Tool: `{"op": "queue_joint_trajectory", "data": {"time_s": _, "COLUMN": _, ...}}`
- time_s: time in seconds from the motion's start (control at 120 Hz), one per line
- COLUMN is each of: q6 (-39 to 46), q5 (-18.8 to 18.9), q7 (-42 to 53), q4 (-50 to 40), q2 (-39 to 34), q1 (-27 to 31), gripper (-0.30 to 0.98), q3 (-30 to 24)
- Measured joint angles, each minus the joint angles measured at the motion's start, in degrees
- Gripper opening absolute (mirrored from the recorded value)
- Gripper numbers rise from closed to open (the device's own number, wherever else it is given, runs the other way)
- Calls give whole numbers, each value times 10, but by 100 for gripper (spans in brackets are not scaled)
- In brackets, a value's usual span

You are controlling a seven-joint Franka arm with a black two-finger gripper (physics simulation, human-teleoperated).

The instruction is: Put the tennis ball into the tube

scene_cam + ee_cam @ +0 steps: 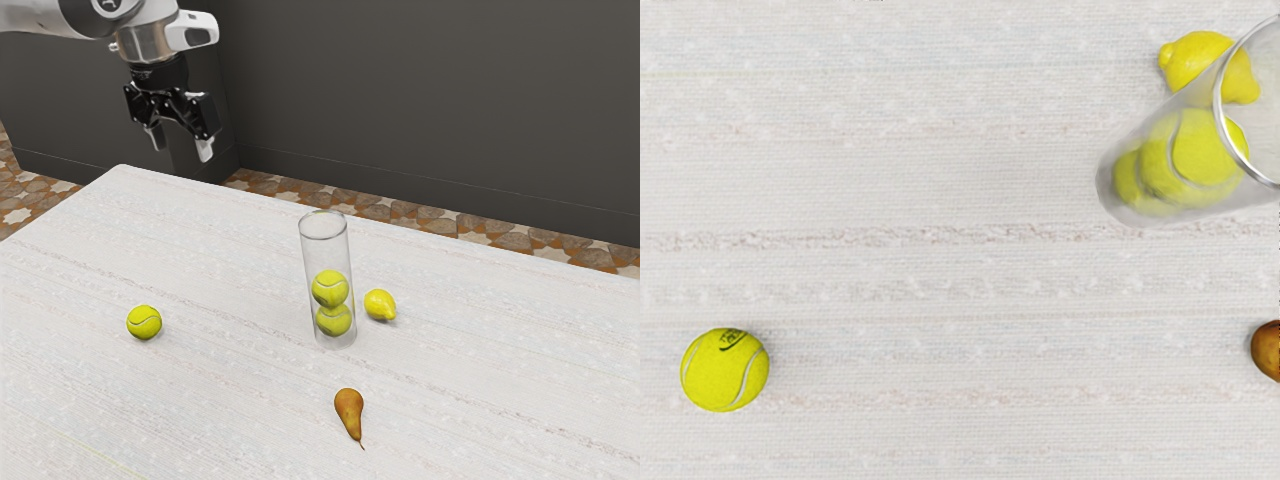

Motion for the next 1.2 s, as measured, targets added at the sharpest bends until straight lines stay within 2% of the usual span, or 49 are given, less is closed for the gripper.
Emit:
{"op": "queue_joint_trajectory", "data": {"time_s": 0.1, "q6": -2, "q5": 2, "q7": 1, "q4": -7, "q2": -4, "q1": -4, "gripper": 67, "q3": 0}}
{"op": "queue_joint_trajectory", "data": {"time_s": 0.2, "q6": 12, "q5": 6, "q7": 2, "q4": -67, "q2": -11, "q1": -8, "gripper": 67, "q3": 1}}
{"op": "queue_joint_trajectory", "data": {"time_s": 0.358, "q6": 91, "q5": -2, "q7": 3, "q4": -183, "q2": 15, "q1": -5, "gripper": 67, "q3": 9}}
{"op": "queue_joint_trajectory", "data": {"time_s": 0.45, "q6": 139, "q5": -13, "q7": 5, "q4": -220, "q2": 44, "q1": 26, "gripper": 67, "q3": 30}}
{"op": "queue_joint_trajectory", "data": {"time_s": 0.542, "q6": 178, "q5": -24, "q7": 9, "q4": -234, "q2": 69, "q1": 127, "gripper": 67, "q3": 51}}
{"op": "queue_joint_trajectory", "data": {"time_s": 0.592, "q6": 195, "q5": -27, "q7": 11, "q4": -238, "q2": 81, "q1": 152, "gripper": 67, "q3": 54}}
{"op": "queue_joint_trajectory", "data": {"time_s": 0.767, "q6": 241, "q5": -35, "q7": 18, "q4": -242, "q2": 137, "q1": 151, "gripper": 67, "q3": 55}}
{"op": "queue_joint_trajectory", "data": {"time_s": 0.975, "q6": 285, "q5": -62, "q7": 27, "q4": -244, "q2": 202, "q1": 153, "gripper": 67, "q3": 54}}
{"op": "queue_joint_trajectory", "data": {"time_s": 1.2, "q6": 317, "q5": -83, "q7": 38, "q4": -263, "q2": 223, "q1": 155, "gripper": 67, "q3": 53}}
